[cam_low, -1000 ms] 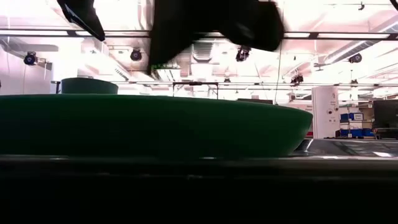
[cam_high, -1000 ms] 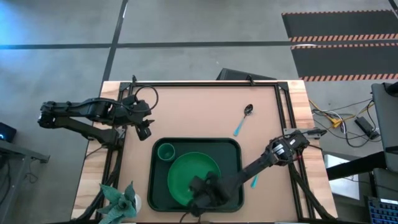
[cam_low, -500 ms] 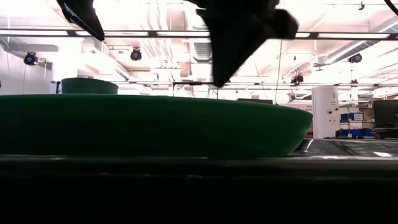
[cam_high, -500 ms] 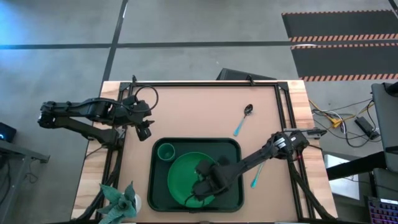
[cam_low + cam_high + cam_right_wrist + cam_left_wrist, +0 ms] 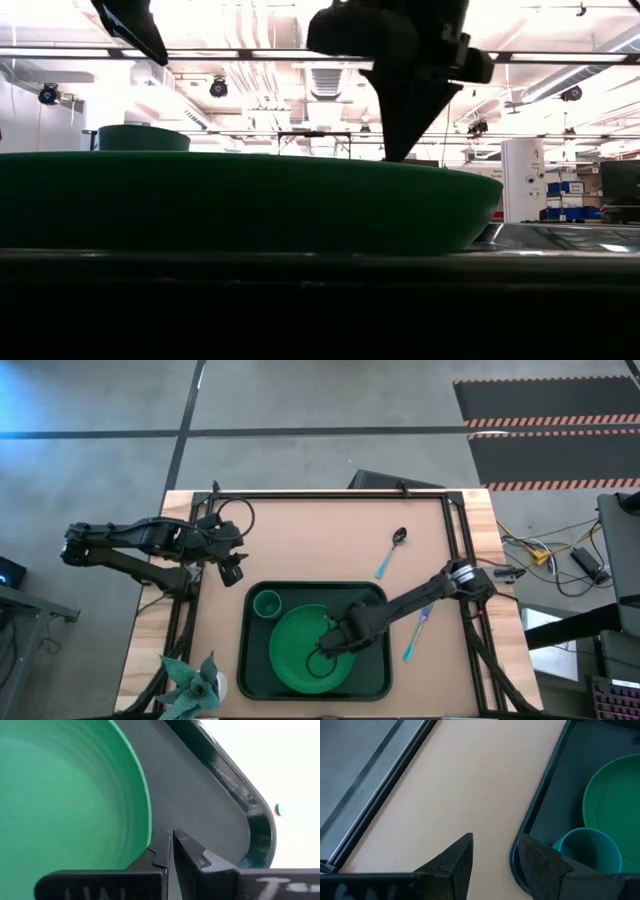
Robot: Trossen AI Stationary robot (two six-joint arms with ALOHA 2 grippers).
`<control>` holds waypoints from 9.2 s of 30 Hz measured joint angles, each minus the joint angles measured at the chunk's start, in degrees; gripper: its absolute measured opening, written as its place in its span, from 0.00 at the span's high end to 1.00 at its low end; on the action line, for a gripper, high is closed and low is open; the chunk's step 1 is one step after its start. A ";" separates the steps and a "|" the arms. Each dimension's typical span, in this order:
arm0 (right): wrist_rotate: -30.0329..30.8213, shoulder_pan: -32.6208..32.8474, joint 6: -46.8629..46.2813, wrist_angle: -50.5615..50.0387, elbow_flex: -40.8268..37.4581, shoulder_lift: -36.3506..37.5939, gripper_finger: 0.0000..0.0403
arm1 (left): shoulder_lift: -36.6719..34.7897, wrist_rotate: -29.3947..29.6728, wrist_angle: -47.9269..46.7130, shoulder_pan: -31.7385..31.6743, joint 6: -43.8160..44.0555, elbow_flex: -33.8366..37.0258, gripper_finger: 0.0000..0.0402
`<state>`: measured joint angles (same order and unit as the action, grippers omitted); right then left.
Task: Pick and place plate/cup/fork/spoon on tray
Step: Put the green plate on the dark green tray, then put the blue spoon on the dark green tray
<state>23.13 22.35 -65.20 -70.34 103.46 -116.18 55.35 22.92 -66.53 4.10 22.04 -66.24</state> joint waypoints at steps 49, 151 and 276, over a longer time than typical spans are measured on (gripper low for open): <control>-5.49 -0.63 -10.45 25.12 -27.84 14.40 0.98 | 0.02 0.00 -0.03 -0.02 -1.75 0.00 0.65; -9.73 -40.87 -20.77 29.42 -51.56 20.62 0.98 | -0.02 -3.14 2.96 0.00 -2.73 5.18 0.65; -15.53 5.48 -51.75 16.05 -13.97 -0.07 0.94 | -6.34 -3.19 3.09 -0.02 -1.29 7.62 0.65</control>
<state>7.60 27.83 -116.95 -54.28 89.49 -116.25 49.02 19.73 -63.44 4.08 20.75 -58.62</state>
